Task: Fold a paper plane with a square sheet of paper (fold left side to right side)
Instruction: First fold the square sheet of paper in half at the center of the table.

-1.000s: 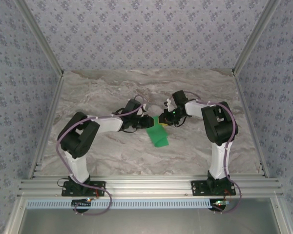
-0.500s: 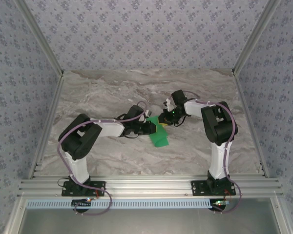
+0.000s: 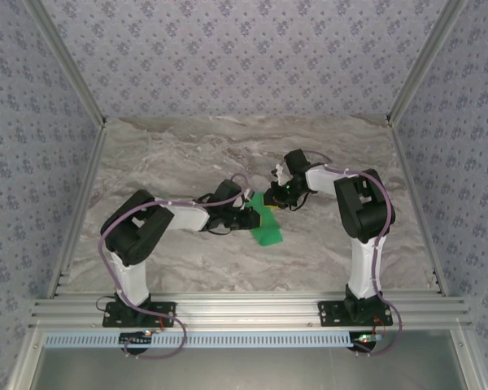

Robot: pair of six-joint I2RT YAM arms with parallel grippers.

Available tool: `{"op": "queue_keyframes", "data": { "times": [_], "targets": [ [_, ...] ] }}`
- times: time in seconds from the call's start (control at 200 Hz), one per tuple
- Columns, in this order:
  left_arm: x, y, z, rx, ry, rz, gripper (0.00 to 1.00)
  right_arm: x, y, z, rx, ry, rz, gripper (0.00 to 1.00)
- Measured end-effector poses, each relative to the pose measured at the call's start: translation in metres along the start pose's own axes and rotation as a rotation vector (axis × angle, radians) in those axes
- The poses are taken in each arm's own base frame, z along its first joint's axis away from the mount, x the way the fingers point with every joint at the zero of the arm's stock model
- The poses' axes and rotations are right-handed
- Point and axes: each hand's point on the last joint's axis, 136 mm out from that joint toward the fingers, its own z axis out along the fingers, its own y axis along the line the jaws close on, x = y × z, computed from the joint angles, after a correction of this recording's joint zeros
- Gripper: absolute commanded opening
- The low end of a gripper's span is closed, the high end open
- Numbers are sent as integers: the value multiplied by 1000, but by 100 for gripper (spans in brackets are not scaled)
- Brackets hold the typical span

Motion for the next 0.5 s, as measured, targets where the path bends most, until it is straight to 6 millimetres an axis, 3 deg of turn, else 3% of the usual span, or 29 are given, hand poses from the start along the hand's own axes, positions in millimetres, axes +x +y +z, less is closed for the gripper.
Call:
{"op": "queue_keyframes", "data": {
  "times": [0.5],
  "targets": [
    [31, -9, -4, -6, 60, 53, 14, 0, 0, 0, 1, 2, 2, 13]
  ]
}}
